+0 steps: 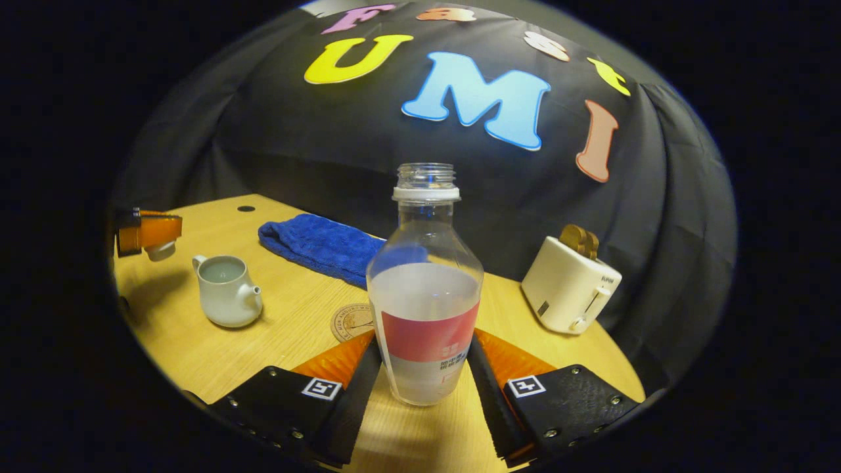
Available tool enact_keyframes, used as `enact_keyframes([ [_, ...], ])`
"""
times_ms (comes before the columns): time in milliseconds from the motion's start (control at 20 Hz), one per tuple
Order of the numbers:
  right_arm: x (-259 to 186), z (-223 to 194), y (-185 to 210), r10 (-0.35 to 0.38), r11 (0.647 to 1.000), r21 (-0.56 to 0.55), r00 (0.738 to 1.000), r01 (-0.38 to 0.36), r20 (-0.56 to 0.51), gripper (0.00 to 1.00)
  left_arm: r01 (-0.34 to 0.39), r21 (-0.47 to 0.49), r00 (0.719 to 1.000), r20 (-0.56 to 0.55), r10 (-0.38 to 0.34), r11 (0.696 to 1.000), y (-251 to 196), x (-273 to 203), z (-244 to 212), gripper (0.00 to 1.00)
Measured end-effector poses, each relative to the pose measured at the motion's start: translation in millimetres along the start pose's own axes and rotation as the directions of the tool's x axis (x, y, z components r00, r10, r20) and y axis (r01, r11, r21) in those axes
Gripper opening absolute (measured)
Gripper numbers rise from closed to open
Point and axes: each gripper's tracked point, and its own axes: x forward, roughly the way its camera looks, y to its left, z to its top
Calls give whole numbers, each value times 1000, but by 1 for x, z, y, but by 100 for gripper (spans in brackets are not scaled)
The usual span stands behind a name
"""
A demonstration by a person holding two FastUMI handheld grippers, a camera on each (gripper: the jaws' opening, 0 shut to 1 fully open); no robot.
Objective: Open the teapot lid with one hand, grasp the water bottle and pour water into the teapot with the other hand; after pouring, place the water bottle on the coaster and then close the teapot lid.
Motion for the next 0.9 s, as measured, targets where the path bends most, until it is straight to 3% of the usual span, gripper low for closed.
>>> enact_keyframes([
  [150,2,14,2,-42,981,-187,999,46,27,77,-4,-2,1000,2,4,1000,3,0,-2,14],
  [350,15,30,9,-70,927,-366,996,84,54,77,-7,-16,1000,3,7,1000,7,-1,-4,14],
  [500,20,43,12,-108,846,-514,989,142,97,77,-15,-23,1000,3,15,1000,13,-2,-4,14],
  [700,25,48,27,-101,747,-644,985,167,138,76,-23,-29,1000,4,23,999,17,-4,-5,14],
  [900,25,57,39,-102,610,-762,975,219,198,76,-24,-28,1000,-1,24,999,17,-4,-7,14],
])
